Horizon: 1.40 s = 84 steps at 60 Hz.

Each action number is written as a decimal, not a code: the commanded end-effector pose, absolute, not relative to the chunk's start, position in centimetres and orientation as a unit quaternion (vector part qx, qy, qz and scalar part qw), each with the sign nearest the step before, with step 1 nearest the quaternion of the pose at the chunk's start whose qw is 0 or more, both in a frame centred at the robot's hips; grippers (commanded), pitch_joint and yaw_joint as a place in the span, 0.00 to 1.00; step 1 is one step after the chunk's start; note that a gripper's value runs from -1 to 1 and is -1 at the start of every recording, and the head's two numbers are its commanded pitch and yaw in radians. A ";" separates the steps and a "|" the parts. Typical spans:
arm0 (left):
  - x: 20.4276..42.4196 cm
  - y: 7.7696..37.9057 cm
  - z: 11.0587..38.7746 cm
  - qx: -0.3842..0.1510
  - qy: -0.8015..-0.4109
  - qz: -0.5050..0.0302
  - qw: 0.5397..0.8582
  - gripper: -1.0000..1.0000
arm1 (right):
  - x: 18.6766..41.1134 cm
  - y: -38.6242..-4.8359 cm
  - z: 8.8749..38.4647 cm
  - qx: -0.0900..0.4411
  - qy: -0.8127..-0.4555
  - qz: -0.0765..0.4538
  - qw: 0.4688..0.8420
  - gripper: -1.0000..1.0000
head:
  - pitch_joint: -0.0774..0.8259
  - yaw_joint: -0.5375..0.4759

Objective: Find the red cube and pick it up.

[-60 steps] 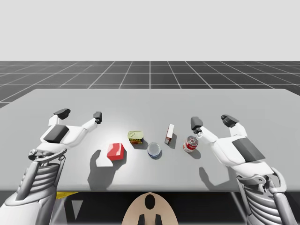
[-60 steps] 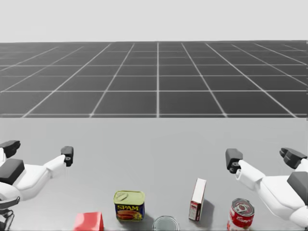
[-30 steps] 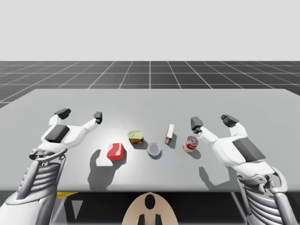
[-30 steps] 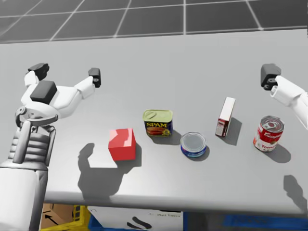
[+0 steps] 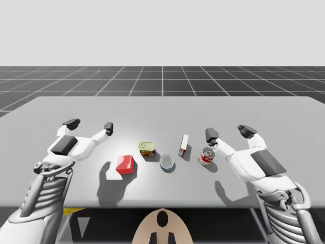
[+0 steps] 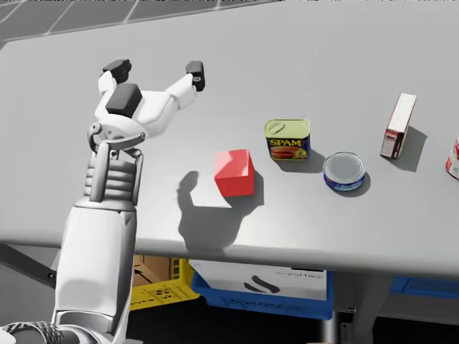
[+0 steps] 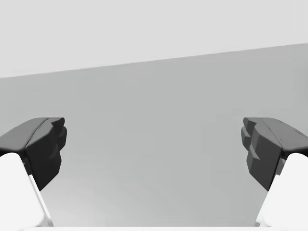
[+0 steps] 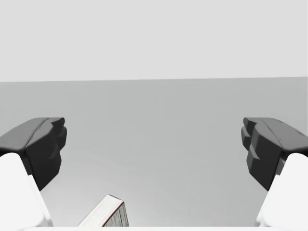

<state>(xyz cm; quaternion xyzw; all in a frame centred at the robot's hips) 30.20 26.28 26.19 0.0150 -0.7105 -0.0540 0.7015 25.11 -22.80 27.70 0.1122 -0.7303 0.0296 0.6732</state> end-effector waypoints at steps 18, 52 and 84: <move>26.5 25.7 26.7 -0.071 -0.620 -0.046 0.780 0.00 | 24.9 -22.7 27.8 0.115 -0.730 0.027 0.673 0.00 | 0.92 0.84; 20.4 21.0 18.1 -0.120 -0.520 -0.063 0.843 0.00 | 24.8 -22.7 27.9 0.109 -0.733 0.026 0.671 0.00 | 0.92 0.85; 24.7 16.5 15.1 -0.110 -0.498 -0.004 0.860 0.00 | 24.7 -22.8 28.1 0.111 -0.736 0.026 0.668 0.00 | 0.91 0.83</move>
